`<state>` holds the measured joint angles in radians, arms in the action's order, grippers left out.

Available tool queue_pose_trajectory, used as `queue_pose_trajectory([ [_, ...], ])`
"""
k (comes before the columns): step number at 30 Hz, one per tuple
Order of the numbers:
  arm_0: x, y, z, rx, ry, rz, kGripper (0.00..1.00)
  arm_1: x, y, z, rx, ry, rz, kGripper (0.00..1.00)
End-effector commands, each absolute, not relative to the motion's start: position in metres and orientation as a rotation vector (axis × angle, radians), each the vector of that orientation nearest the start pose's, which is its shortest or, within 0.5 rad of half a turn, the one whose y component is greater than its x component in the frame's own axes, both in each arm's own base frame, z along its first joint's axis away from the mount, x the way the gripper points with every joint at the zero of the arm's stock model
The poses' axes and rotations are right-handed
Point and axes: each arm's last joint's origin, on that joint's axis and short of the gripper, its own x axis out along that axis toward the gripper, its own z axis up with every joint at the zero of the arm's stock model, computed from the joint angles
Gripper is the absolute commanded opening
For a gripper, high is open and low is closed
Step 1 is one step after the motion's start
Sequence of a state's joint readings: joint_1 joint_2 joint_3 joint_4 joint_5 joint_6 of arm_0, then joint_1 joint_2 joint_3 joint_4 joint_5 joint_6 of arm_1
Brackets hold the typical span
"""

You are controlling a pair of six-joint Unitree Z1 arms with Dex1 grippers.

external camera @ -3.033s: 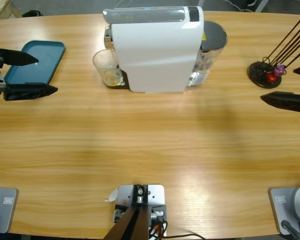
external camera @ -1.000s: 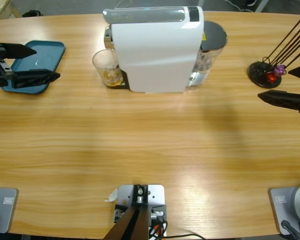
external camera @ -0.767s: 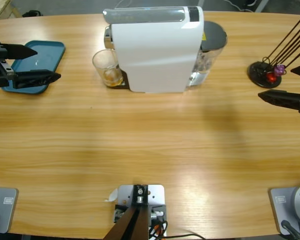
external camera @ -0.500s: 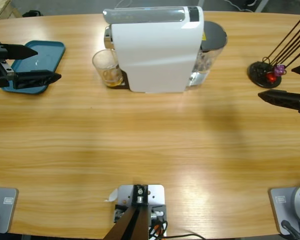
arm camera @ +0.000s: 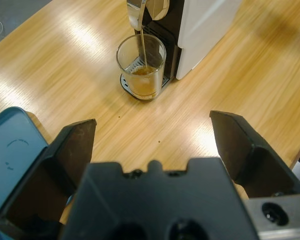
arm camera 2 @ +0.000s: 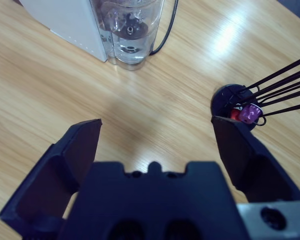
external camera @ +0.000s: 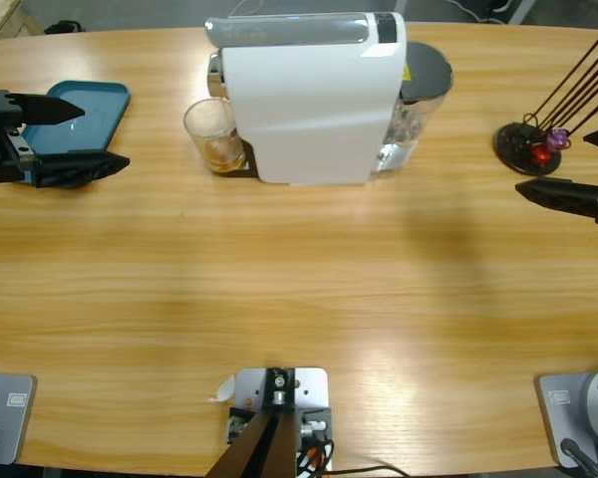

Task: Pour coffee

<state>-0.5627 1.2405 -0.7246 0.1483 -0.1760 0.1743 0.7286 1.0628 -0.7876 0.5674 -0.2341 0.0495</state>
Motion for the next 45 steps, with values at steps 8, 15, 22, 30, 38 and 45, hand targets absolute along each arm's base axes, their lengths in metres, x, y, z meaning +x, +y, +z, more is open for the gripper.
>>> queue_pose_trajectory([
  [8,0.1703,-0.1176,0.2972,0.3,0.632,-0.746,1.0,0.1101,0.084,0.3128,-0.364,0.793,0.436,0.996],
  [15,0.1706,-0.1167,0.2964,0.285,0.642,-0.72,1.0,0.111,0.0848,0.3124,-0.366,0.796,0.436,1.0],
  [22,0.171,-0.1165,0.295,0.283,0.648,-0.716,1.0,0.1112,0.085,0.3122,-0.366,0.798,0.437,1.0],
  [30,0.1708,-0.1164,0.2953,0.277,0.649,-0.714,1.0,0.1095,0.0836,0.3131,-0.362,0.791,0.439,1.0],
  [38,0.1717,-0.1163,0.2946,0.278,0.653,-0.702,1.0,0.1125,0.0861,0.3118,-0.37,0.805,0.435,1.0],
  [45,0.1723,-0.1168,0.2937,0.28,0.657,-0.703,1.0,0.1128,0.0864,0.3119,-0.37,0.805,0.435,1.0],
])
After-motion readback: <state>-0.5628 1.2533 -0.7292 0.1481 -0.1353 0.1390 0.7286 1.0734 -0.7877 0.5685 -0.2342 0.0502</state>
